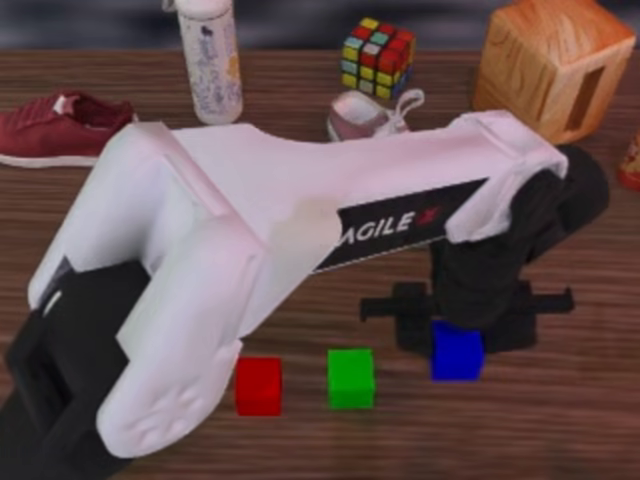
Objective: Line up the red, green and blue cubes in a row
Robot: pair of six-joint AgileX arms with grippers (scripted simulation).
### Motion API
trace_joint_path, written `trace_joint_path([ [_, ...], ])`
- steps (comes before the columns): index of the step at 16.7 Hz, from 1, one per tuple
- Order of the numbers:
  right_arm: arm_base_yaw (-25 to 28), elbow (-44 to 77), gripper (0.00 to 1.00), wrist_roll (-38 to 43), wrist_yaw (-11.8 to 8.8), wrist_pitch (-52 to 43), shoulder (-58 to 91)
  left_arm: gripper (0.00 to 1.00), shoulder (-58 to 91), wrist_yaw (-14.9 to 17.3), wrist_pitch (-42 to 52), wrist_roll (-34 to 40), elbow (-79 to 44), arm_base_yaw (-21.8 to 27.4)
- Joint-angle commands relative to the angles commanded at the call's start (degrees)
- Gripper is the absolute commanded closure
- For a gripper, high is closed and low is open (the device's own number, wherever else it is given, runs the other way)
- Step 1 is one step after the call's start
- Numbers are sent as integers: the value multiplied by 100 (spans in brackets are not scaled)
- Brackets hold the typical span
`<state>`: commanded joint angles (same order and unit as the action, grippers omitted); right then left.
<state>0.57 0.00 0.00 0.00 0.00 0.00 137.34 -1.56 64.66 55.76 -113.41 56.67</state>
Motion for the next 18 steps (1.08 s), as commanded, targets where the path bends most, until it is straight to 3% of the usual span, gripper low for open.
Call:
trace_joint_path([
  [7, 0, 0, 0, 0, 0, 0, 0, 100, 92, -12, -432, 16, 370, -2],
  [18, 0, 0, 0, 0, 0, 0, 0, 17, 92, -12, -432, 16, 370, -2],
])
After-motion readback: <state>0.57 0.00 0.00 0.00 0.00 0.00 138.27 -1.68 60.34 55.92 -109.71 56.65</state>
